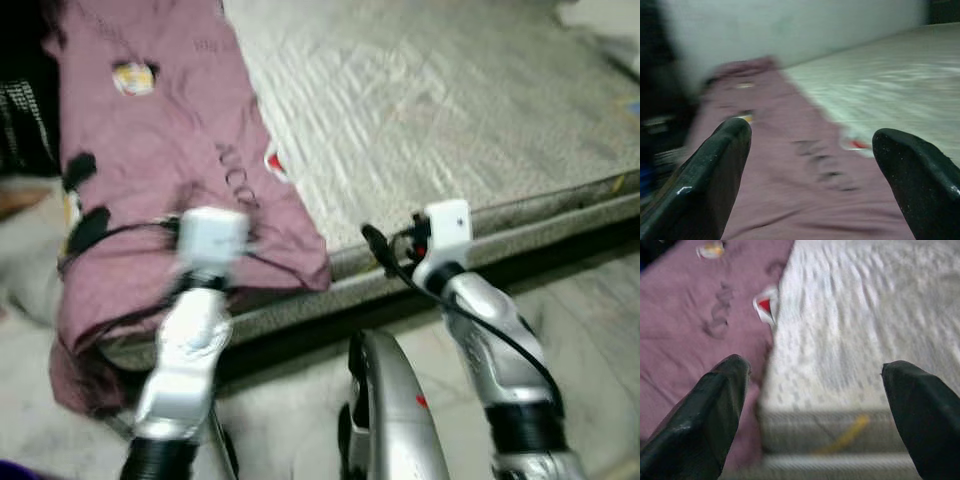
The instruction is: Clean up the room
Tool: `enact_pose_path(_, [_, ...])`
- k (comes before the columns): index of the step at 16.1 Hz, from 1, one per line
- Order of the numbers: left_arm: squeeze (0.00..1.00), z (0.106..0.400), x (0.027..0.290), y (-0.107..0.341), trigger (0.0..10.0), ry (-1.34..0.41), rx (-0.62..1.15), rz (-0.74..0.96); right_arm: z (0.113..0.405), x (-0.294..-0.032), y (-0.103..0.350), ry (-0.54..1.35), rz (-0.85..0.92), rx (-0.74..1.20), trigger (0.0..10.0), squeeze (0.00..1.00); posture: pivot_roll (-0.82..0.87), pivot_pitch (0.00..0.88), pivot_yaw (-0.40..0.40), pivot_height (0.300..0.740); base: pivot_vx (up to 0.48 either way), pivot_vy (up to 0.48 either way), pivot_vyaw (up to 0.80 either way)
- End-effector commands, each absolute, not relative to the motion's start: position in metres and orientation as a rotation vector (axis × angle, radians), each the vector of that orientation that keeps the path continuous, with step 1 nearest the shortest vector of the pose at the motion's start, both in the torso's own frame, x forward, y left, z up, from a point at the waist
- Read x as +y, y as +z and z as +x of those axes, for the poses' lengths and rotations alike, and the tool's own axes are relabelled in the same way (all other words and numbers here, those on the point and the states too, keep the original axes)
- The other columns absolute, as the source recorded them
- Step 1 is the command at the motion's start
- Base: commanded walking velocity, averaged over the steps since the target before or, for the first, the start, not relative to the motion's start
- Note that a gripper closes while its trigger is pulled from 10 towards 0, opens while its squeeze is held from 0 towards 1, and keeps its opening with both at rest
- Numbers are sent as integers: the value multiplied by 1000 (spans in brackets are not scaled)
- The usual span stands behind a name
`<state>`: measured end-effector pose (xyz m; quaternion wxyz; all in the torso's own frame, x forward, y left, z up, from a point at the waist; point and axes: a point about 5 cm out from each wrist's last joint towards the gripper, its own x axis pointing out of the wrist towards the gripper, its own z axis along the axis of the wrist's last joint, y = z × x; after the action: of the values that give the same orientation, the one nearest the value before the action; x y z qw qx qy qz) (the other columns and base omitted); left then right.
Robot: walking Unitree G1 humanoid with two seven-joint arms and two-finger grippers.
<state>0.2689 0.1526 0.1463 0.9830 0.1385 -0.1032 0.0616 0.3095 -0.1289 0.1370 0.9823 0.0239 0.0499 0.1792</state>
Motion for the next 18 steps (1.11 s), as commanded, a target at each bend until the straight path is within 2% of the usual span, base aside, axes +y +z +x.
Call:
enact_pose_path(1, [0,258,175,145,10000,236,-183,266,316,-129,138,330,87,82,10000,0,-30,0,-27,536,0,0,0])
enact_pose_path(3, [0,240,205,139,10000,341,-135,251,330,-114,140,324,142,55,10000,0,12,0,-21,536,0,0,0])
enact_pose_path(7, [0,243,226,142,10000,453,-144,242,351,-100,140,285,183,20,10000,0,48,0,-18,536,0,0,0])
enact_pose_path(9, [0,251,225,147,10000,414,-162,236,357,-86,146,313,244,-18,10000,0,48,0,-17,536,0,0,0])
enact_pose_path(11, [0,256,227,154,10000,410,-177,203,356,-77,151,357,288,-34,10000,0,45,0,-18,554,0,0,0])
enact_pose_path(16, [0,260,219,159,10000,373,-191,153,361,-73,153,371,335,-51,10000,0,45,0,-22,602,0,0,0])
enact_pose_path(18, [0,265,208,165,10000,316,-224,133,364,-73,160,379,339,-65,10000,0,33,0,-29,630,0,0,0])
